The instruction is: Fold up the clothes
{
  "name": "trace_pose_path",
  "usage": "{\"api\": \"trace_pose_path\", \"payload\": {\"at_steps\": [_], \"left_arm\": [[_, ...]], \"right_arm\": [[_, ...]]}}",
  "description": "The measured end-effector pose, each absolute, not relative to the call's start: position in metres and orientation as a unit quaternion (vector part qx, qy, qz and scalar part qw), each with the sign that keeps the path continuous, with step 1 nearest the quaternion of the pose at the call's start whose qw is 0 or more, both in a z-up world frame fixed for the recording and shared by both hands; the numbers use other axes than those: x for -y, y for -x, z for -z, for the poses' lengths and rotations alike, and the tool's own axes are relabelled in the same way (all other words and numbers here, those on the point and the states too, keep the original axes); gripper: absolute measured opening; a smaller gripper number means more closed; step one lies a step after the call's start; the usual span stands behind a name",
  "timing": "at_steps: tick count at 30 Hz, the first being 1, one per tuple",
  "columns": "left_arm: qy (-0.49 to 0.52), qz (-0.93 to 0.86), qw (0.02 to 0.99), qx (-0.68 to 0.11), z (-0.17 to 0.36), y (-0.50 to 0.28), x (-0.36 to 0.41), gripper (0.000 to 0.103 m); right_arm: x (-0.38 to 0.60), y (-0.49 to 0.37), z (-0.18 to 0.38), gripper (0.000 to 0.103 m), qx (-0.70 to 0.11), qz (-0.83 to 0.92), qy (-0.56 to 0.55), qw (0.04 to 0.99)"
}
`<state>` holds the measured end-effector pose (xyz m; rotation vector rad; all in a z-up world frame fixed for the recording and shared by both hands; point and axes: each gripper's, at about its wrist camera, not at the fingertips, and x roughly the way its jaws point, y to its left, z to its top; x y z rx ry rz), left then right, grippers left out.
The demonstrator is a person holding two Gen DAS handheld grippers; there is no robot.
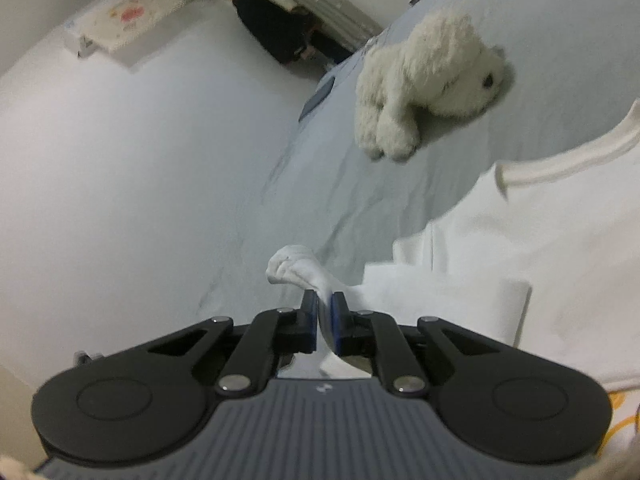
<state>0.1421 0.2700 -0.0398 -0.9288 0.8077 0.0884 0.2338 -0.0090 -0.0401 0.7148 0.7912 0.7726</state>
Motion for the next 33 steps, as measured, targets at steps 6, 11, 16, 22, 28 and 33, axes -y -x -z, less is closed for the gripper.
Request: {"api": "trace_pose_path", "payload": {"at_steps": [6, 11, 16, 22, 28, 33], "left_arm": [[0.434, -0.047, 0.814, -0.383, 0.045, -0.143, -0.273, 0.060], [0.381, -0.036, 0.831, -0.403, 0.042, -0.146, -0.267, 0.062], [0.332, 0.019, 0.851, -0.406, 0.035, -0.149, -0.252, 0.065], [0.282, 0.023, 0.872, -0.400, 0.046, -0.158, -0.223, 0.064], [0.256, -0.003, 0.876, -0.409, 0.062, -0.163, -0.213, 0.058], [0.247, -0.009, 0.877, -0.412, 0.064, -0.162, -0.210, 0.056]], "right_arm": [[0.020, -0.242, -0.004, 0.010, -0.329, -0.346, -0.341, 0.810], [0.024, -0.248, -0.049, 0.010, -0.285, -0.333, -0.346, 0.830], [0.011, -0.256, -0.081, 0.010, -0.253, -0.325, -0.339, 0.846], [0.002, -0.263, -0.101, 0.010, -0.228, -0.328, -0.340, 0.851], [0.021, -0.267, -0.107, 0.010, -0.209, -0.331, -0.348, 0.852], [0.064, -0.264, -0.094, 0.010, -0.199, -0.318, -0.377, 0.847]]}}
